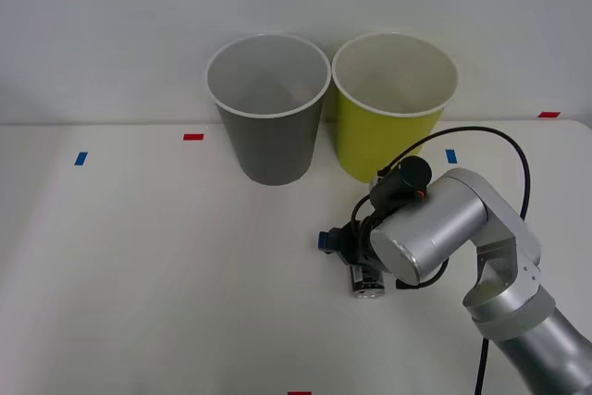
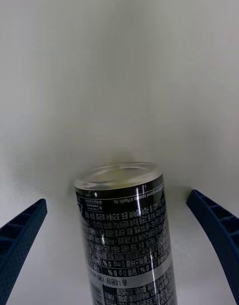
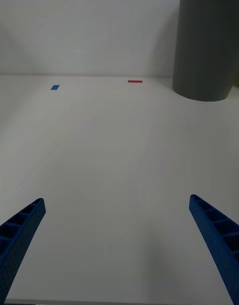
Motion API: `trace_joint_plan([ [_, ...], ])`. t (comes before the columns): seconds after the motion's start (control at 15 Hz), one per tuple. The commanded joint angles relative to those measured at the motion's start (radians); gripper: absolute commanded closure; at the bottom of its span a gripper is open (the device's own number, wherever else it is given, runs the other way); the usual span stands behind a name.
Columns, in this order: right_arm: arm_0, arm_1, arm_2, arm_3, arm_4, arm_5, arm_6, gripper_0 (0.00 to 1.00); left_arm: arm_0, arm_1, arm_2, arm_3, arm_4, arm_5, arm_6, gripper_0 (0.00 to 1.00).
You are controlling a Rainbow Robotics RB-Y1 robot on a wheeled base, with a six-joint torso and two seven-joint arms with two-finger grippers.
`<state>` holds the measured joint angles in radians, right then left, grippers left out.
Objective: Put cans in the gray bin and PET bottles in the light green bin.
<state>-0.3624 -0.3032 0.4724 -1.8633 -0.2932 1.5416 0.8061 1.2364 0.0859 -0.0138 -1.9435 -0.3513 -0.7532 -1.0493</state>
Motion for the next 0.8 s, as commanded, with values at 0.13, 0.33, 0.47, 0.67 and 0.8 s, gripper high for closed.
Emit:
trace_joint_plan([
  [0.13,0.000,0.000,0.000,0.000,0.003,0.000,0.002,0.38,0.000,0.000,0.000,0.000,0.000,0.000,0.000,0.00],
  [0.33,0.000,-0.011,0.023,0.000,0.022,-0.025,-0.002,0.94,0.000,0.000,0.000,0.000,0.000,0.000,0.000,0.00],
  [0.47,-0.001,-0.014,0.032,0.000,0.025,-0.035,-0.005,0.99,0.000,0.000,0.000,0.000,0.000,0.000,0.000,0.00],
  [0.67,0.000,-0.011,0.032,0.000,0.025,-0.035,-0.005,1.00,0.000,0.000,0.000,0.000,0.000,0.000,0.000,0.00],
  [0.8,0.000,-0.011,0.032,0.000,0.022,-0.035,-0.004,1.00,0.000,0.000,0.000,0.000,0.000,0.000,0.000,0.00],
])
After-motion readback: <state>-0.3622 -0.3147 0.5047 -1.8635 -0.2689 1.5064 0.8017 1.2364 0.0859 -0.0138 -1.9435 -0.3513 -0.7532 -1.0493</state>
